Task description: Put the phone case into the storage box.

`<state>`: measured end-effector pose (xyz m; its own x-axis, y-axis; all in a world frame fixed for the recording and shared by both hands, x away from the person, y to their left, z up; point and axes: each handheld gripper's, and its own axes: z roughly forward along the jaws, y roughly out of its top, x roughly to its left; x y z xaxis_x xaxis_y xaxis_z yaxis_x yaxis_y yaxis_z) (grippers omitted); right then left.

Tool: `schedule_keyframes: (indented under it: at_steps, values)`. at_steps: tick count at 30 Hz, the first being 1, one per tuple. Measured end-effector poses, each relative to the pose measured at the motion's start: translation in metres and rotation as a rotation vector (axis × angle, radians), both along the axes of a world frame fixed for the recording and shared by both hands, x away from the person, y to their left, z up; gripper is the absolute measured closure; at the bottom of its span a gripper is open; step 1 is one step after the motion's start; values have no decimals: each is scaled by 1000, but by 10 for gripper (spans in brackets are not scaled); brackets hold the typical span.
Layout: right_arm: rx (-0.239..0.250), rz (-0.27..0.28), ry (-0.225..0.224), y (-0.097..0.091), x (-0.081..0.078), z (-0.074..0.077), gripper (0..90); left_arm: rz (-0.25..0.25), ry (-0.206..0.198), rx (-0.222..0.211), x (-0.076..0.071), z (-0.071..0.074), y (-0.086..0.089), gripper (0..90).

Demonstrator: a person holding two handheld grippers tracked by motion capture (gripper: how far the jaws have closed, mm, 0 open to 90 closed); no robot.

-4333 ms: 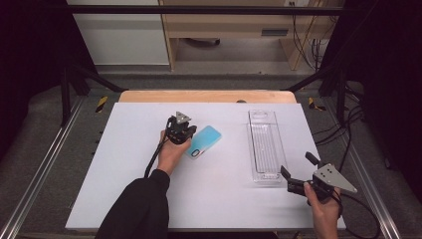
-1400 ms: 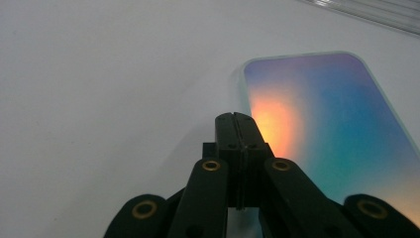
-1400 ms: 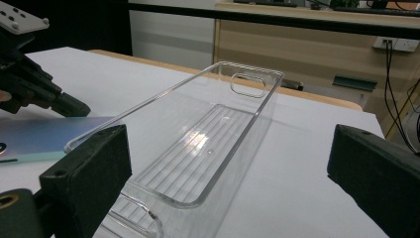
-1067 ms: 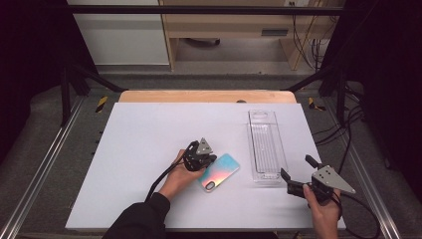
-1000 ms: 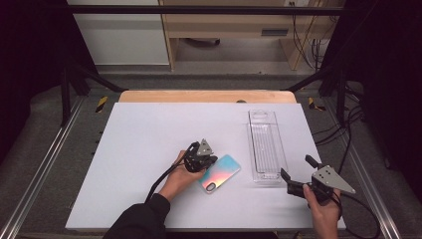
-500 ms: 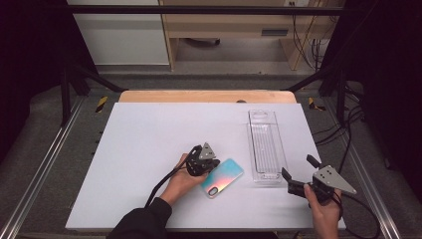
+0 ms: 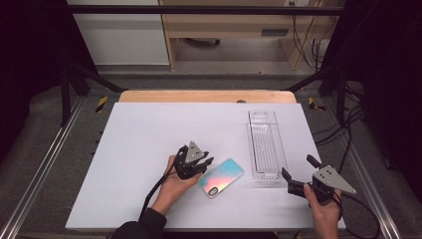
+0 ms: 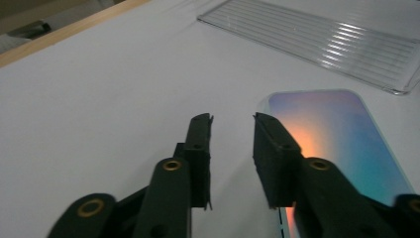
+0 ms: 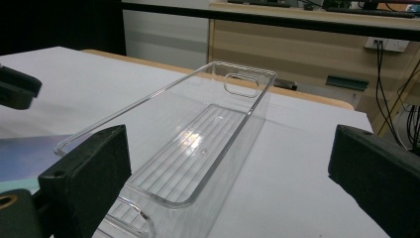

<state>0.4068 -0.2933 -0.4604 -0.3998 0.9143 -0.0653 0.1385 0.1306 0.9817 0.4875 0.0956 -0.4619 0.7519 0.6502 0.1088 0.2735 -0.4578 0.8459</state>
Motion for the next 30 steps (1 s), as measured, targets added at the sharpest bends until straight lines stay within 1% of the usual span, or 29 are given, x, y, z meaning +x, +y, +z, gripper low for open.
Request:
schedule_keyframes:
  at_steps: [1, 3, 4, 6, 8, 9, 11, 13, 17, 21, 23, 26, 29, 30]
  values:
    - [-4, -4, 0, 0, 0, 0, 29, 7, -9, 14, -3, 1, 1, 579]
    - [-3, -5, 0, 0, 0, 0, 29, 13, -23, 50, -7, 4, 0, 485]
    - [-4, -5, -1, 0, 0, 0, 29, 16, -23, 52, -10, 5, 0, 438]
    - [-3, -4, -2, 0, 0, 0, 29, 27, -7, 18, -16, 8, 1, 344]
    - [-1, -3, -2, 0, 0, 0, 28, 25, -8, 10, -21, 10, 1, 252]
    - [-6, -2, -6, 0, 0, 0, 28, 20, -9, 4, -23, 11, 1, 225]
    - [-8, 1, -6, 1, 0, 0, 28, 18, 10, -23, -27, 14, 3, 154]
    - [-11, 3, -4, 1, 0, 0, 28, 20, 18, -43, -29, 17, 5, 112]
    - [-12, 3, -3, 1, 0, 0, 28, 1, 48, -57, -30, 17, 4, 87]
    - [-10, 6, -3, 2, 0, 0, 28, -21, 76, -39, -32, 14, -1, 67]
    - [-15, 4, -5, 2, 0, 0, 28, -28, 90, -40, -33, 12, -3, 61]
    - [-19, 4, -4, 1, 0, 0, 29, -43, 130, -12, -34, 7, -7, 53]
    - [-19, 2, 4, 1, 0, 0, 29, -61, 153, 4, -35, 4, -9, 53]
    - [-25, 2, -2, 1, 0, 0, 29, -72, 163, 10, -36, 3, -11, 53]
